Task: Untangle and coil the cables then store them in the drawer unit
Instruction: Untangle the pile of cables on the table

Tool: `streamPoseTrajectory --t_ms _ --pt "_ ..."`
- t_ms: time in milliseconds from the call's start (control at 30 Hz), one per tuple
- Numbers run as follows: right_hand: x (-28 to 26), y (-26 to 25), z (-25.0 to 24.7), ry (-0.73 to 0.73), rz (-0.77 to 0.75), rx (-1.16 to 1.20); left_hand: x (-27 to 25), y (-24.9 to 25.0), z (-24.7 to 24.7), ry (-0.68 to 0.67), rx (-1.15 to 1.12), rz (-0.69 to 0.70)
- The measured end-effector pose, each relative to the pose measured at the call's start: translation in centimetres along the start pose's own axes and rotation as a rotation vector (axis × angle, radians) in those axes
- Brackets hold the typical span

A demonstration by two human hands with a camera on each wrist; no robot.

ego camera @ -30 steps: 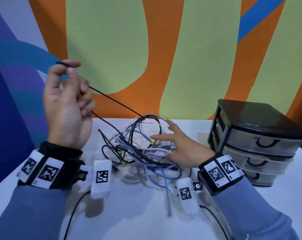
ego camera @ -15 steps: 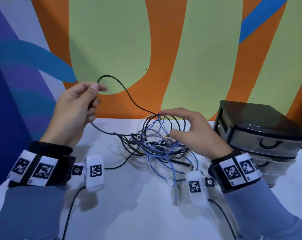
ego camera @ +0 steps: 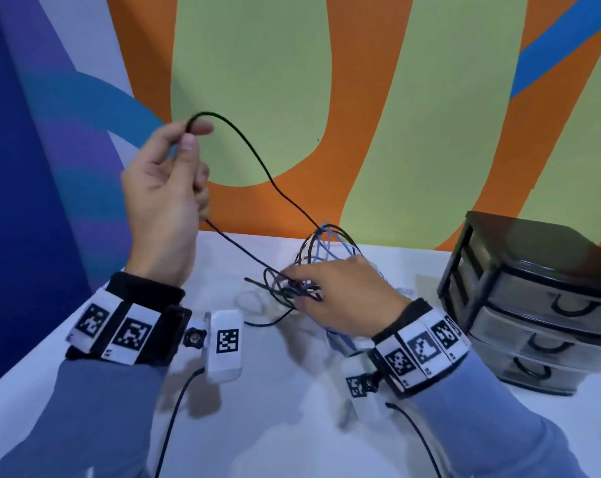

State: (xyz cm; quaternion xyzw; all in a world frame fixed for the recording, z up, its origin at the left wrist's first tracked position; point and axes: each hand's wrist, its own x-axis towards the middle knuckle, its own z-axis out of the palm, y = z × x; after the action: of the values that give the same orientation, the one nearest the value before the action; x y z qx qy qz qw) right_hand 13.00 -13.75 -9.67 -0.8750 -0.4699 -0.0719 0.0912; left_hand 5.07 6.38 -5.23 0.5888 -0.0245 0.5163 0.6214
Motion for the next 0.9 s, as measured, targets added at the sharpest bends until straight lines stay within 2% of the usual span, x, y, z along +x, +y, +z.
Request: streamPoseTrajectory --t_ms 67,133,267,533,600,667,800,833,900 --pt "-0.2 0.8 -0.1 0.039 0.054 -0.047 0.3 0.4 -0.5 0.121 0.020 0.167" --pt "-0.4 1.8 -0.2 -0.013 0.116 -0.124 0.5 0.8 -0.9 0.191 0.103 0.305" --pt "-1.3 3.8 -0.8 -0.128 0.278 -0.116 1.7 0.2 -3.0 0.321 0.273 0.470" --pt "-2.0 5.1 -1.4 -0.247 0.445 -0.051 3.5 -1.1 -6.5 0.513 0.692 0.768" --pt "-2.3 5.5 -1.5 -0.277 0.454 0.013 3.3 -0.7 -6.4 0.434 0.770 0.665" --pt "-2.7 5.7 -1.8 -0.265 0.430 0.078 2.4 -0.7 -5.1 0.279 0.890 0.441" --pt "-3.1 5.8 -2.4 -0.139 0.345 0.195 1.2 -1.3 -3.3 -0.030 1.309 -0.017" --pt "-3.2 5.7 -2.5 -0.084 0.319 0.229 1.0 -1.2 -3.2 -0.093 1.347 -0.062" --pt "-3.1 5.4 -2.8 0.085 0.242 0.313 0.8 -0.6 -2.2 -0.223 1.294 -0.012"
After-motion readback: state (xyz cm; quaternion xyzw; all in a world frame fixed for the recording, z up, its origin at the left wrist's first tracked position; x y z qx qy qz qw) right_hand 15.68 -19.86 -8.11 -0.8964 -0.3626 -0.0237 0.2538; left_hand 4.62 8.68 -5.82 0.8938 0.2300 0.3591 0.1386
